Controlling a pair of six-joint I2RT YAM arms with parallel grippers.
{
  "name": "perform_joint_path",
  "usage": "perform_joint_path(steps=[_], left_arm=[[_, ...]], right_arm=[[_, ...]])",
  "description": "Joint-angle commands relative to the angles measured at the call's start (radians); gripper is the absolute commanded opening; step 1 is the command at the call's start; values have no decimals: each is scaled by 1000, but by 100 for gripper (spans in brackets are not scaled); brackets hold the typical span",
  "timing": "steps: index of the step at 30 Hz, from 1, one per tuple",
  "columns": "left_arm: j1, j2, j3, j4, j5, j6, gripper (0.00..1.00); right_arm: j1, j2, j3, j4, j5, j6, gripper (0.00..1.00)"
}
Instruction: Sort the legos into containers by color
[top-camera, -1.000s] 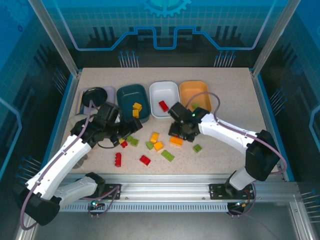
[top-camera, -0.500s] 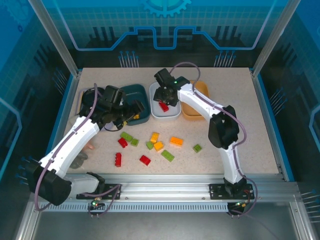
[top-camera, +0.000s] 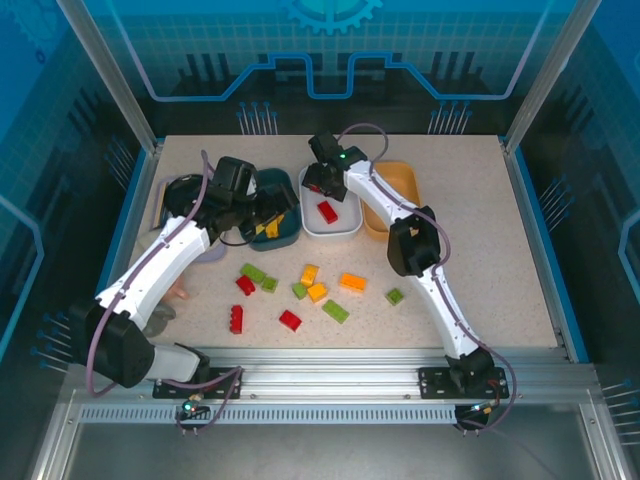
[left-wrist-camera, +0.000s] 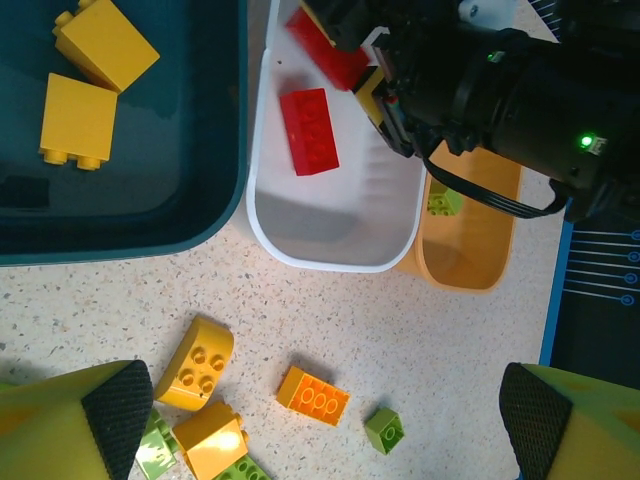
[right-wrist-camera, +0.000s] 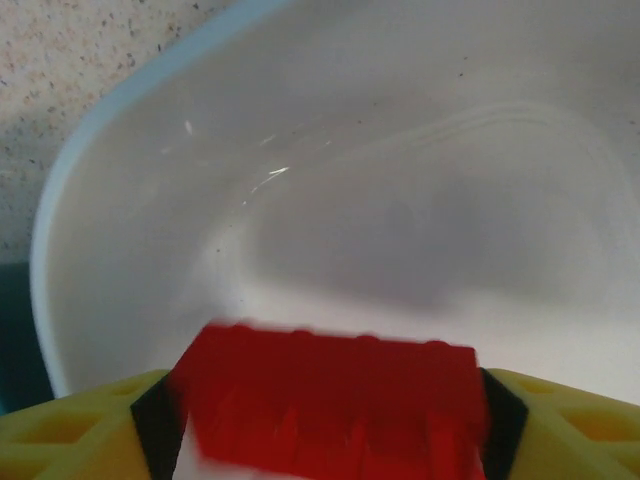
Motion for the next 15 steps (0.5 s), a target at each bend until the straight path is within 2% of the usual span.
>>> perform_joint_path(steps=[1, 4, 7, 12, 15], left_arm=[[6, -11, 17, -9, 30, 27, 93], [6, -27, -12, -15, 41, 24, 93], [4, -50, -48, -24, 60, 25, 93], [-48, -86, -104, -44, 118, 73, 93], [-116, -86, -133, -42, 142, 106, 93]], right_arm=[[-1, -44, 70, -50, -36, -22, 82], [13, -150, 7, -75, -8, -49, 85], [33, -321, -193, -41, 21, -62, 83], [65, -748, -793, 95, 85, -75, 75], [66, -964, -1119, 90, 102, -89, 74]])
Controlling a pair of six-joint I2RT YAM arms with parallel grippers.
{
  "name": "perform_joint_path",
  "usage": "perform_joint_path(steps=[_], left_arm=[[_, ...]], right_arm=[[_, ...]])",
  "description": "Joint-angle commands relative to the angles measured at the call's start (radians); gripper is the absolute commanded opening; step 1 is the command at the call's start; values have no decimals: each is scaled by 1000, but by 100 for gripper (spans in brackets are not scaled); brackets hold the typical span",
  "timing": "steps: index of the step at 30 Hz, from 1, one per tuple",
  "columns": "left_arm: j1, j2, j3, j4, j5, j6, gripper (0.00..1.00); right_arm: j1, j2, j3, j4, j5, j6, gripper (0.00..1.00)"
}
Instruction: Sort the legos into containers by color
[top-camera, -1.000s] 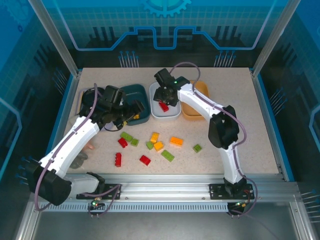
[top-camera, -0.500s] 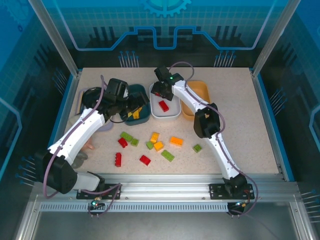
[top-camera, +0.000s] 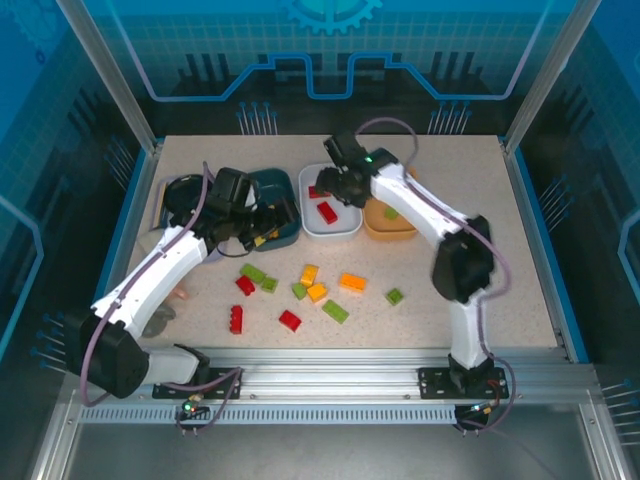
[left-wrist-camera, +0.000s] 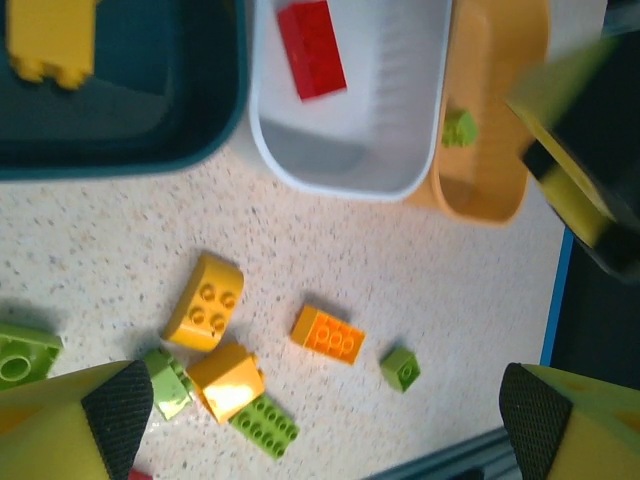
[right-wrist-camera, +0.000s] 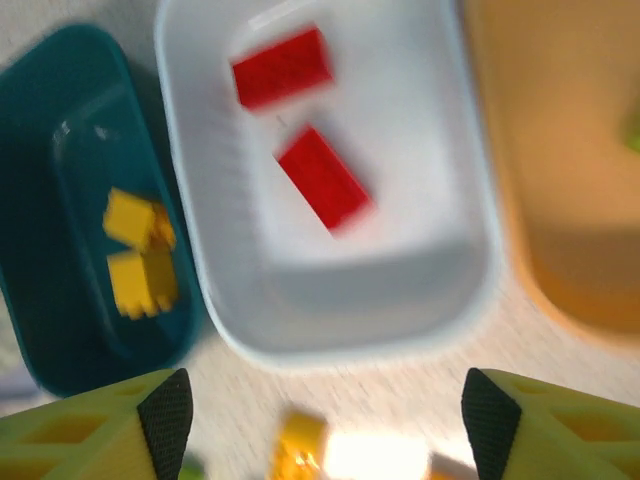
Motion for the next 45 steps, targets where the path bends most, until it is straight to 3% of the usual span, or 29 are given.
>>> perform_joint_path(steps=[1, 5, 9, 15, 28, 31, 40, 45], left_arm=[[-77, -20, -42, -21, 63, 65, 93], [-163, 8, -73, -3, 47, 61, 93], [-214, 40, -93, 36, 31, 40, 93], [-259, 91, -83, 48, 17, 37, 93], [-276, 62, -104, 57, -5, 20, 92], [-277, 59, -107, 60, -6, 15, 93], [-277, 54, -102, 62, -10, 7, 92], [-277, 69, -47, 46, -14, -8, 93]], right_arm=[[1, -167, -284, -22, 46, -30, 75], [-32, -351, -562, -94, -29, 38, 81], [-46, -473, -739, -21, -113, 203, 82], [-74, -424, -883, 101, -178, 400, 75], [-153, -349, -931, 210, -209, 401, 65], [-153, -325, -920, 214, -203, 405, 57], [-153, -340, -881, 183, -152, 354, 20], [-157, -388, -714, 56, -42, 196, 18]])
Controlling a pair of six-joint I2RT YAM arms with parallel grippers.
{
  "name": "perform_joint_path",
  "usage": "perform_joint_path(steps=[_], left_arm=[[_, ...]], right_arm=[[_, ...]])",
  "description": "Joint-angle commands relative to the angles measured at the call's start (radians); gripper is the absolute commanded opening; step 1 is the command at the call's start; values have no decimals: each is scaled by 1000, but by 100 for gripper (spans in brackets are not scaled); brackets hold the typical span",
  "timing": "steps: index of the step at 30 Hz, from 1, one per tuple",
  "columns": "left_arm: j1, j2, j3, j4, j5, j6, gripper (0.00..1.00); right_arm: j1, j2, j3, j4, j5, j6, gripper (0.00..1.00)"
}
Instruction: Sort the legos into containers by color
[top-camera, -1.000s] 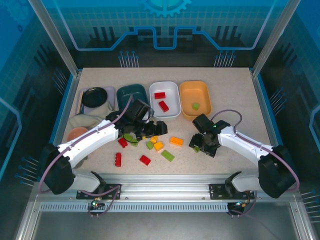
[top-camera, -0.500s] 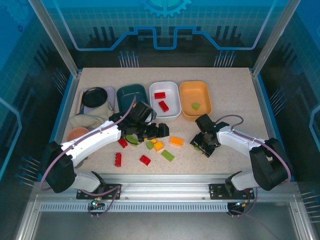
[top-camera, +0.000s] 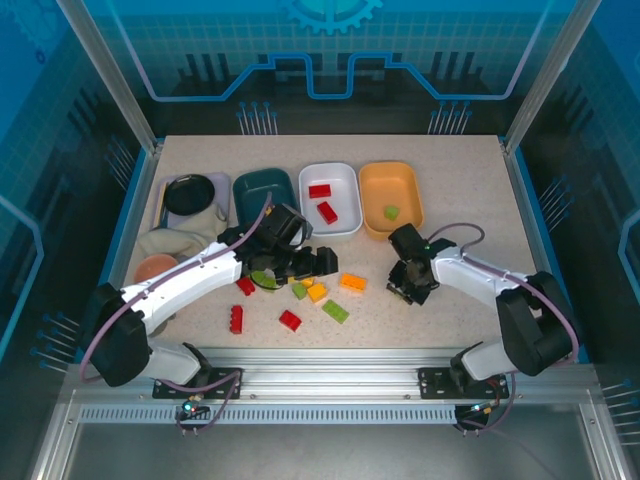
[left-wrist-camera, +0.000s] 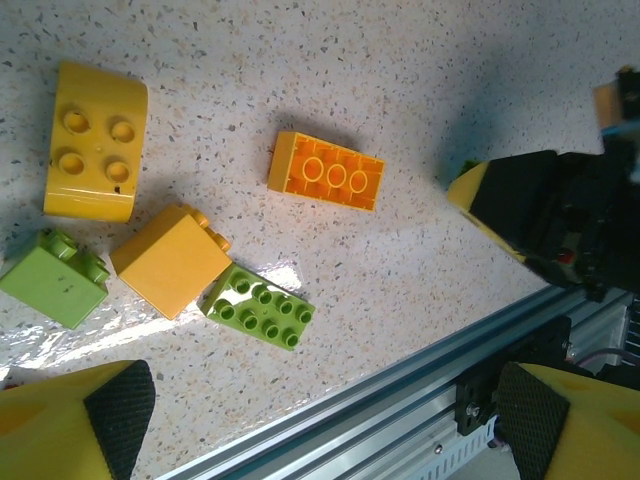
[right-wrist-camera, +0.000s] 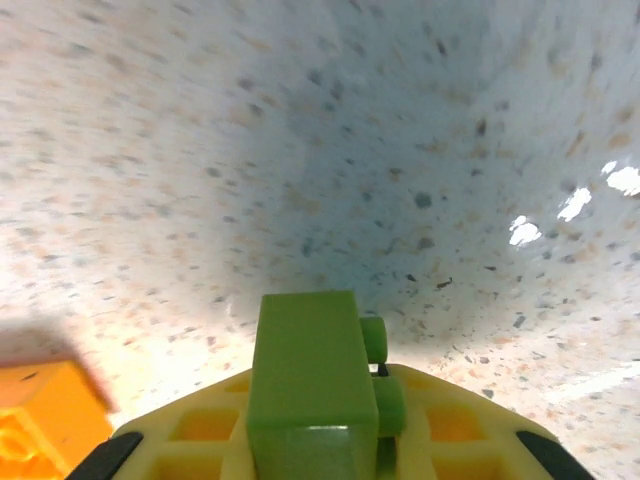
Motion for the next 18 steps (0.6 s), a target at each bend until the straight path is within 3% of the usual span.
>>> perform_joint_path(steps=[1, 4, 8, 18], left_arm=[[-8, -5, 72, -16, -21, -26, 92], [0, 37, 168, -46, -39, -37, 93], [41, 109, 271, -47, -33, -65, 93], [122, 279, 427, -42, -18, -89, 93]], right_arm=[[-23, -49, 164, -102, 115, -149, 18], [-55, 9, 335, -128, 153, -301, 19], [-96, 217, 596, -172, 131, -453, 20], [-208, 761, 1185, -297, 12, -566, 23]])
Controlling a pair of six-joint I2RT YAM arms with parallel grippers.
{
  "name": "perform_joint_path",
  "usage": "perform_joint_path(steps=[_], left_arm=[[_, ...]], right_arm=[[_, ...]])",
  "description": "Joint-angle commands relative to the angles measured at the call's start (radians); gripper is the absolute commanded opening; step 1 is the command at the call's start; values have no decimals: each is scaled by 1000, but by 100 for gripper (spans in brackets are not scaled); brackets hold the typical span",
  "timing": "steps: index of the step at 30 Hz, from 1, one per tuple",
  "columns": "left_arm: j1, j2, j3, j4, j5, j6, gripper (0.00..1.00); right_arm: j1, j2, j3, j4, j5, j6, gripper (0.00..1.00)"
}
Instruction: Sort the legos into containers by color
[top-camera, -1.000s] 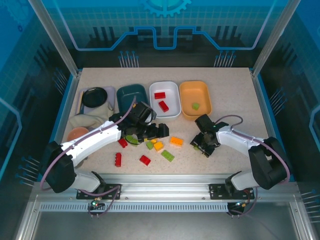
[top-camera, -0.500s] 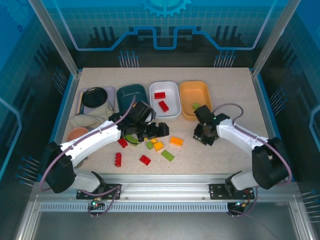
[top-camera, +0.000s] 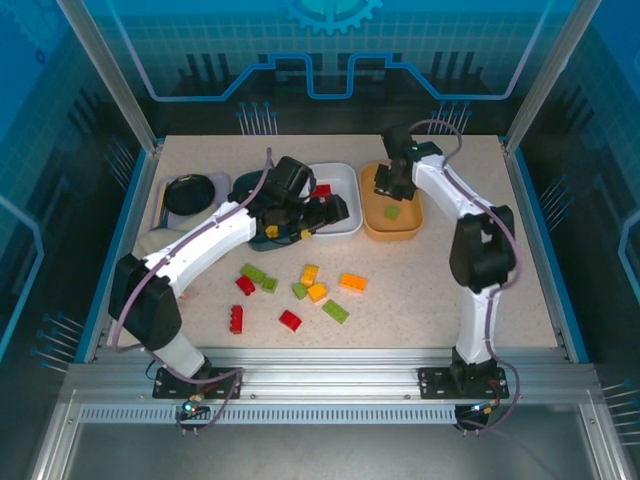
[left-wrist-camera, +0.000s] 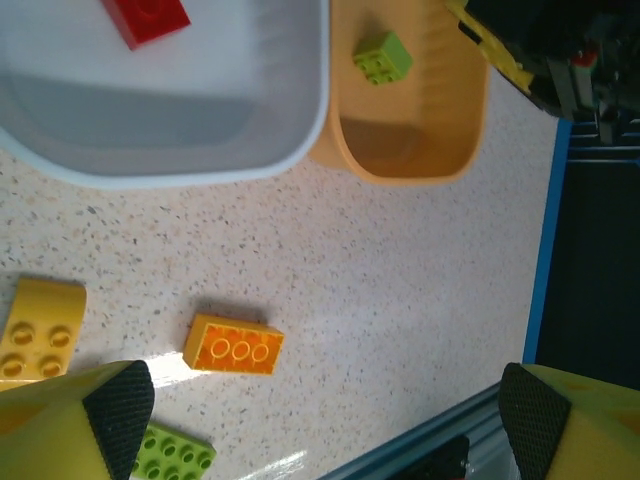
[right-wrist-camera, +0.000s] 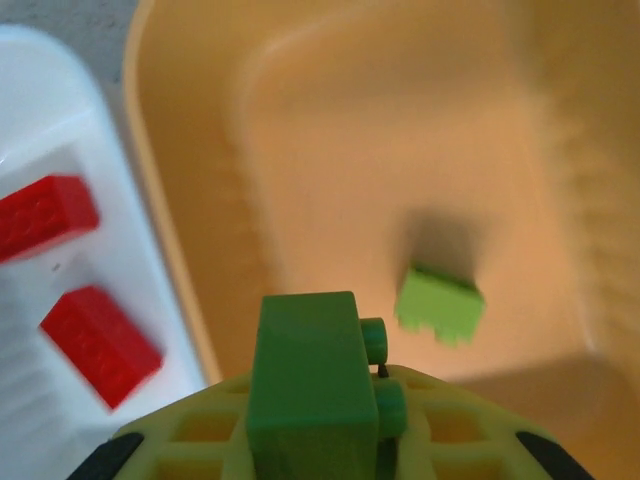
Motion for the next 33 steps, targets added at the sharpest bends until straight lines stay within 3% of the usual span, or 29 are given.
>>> perform_joint_path(steps=[1, 4, 9, 11, 15, 18, 22, 28, 33], left_arm=[[12, 39, 53, -28, -6, -20, 93], [19, 56, 55, -63, -33, -38, 92], [28, 52, 33, -152, -79, -70, 92], [28, 54, 19, -186, -84, -71, 91], [23, 52, -43, -213, -87, -46, 88], [19, 71, -71, -242, -103, 21, 87], [5, 127, -64, -270, -149, 135, 86], [-9, 245, -16, -279, -185, 252, 84], [-33, 314, 0, -279, -191, 297, 79]], right_arm=[[-39, 141, 161, -134, -54, -58, 24], [-51, 256, 267, -176, -80, -67, 28], [-54, 329, 393, -228, -112, -91, 51], [-51, 313, 417, -243, -122, -94, 58], [-23, 169, 366, -228, -96, -113, 63], [18, -46, 162, -139, -77, -142, 65], [119, -380, -245, 58, -78, -177, 70], [216, -833, -863, 442, -329, -118, 76], [261, -1056, -1068, 390, -337, -101, 77]])
